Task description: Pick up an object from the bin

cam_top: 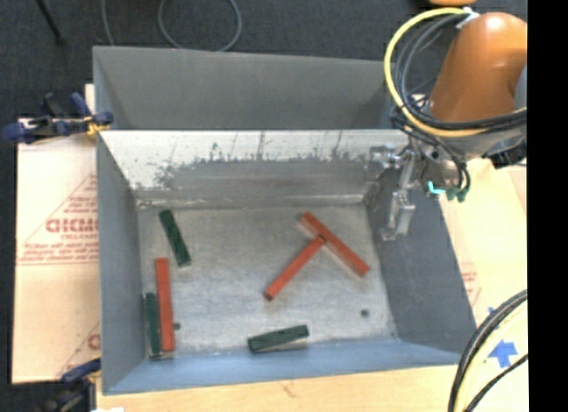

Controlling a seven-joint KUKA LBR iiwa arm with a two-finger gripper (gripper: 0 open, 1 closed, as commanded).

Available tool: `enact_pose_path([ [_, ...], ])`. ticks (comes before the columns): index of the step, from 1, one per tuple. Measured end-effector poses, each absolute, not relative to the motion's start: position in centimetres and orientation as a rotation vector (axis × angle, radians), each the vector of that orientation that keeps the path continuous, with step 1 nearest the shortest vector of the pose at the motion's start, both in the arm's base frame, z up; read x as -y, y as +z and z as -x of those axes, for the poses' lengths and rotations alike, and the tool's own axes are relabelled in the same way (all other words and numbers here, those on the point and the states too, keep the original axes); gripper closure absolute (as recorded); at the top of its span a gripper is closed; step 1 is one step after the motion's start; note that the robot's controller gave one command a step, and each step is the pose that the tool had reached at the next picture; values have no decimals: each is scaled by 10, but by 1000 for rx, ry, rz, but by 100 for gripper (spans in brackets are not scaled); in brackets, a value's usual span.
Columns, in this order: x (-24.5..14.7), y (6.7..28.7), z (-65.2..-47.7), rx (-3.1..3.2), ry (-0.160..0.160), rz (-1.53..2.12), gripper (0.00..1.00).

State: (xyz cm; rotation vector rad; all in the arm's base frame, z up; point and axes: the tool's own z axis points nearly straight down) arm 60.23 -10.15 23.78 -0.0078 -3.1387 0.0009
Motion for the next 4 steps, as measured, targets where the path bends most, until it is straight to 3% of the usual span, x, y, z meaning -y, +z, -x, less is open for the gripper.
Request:
enact_pose_path([
  [1, 26, 68, -599, 3054, -2, -731, 0],
  [2, 5, 102, -598, 3020, 3, -893, 0],
  [3, -20, 101, -599, 2951, 3, -1103, 0],
  [4, -7, 72, -591, 2736, 5, -1555, 0],
])
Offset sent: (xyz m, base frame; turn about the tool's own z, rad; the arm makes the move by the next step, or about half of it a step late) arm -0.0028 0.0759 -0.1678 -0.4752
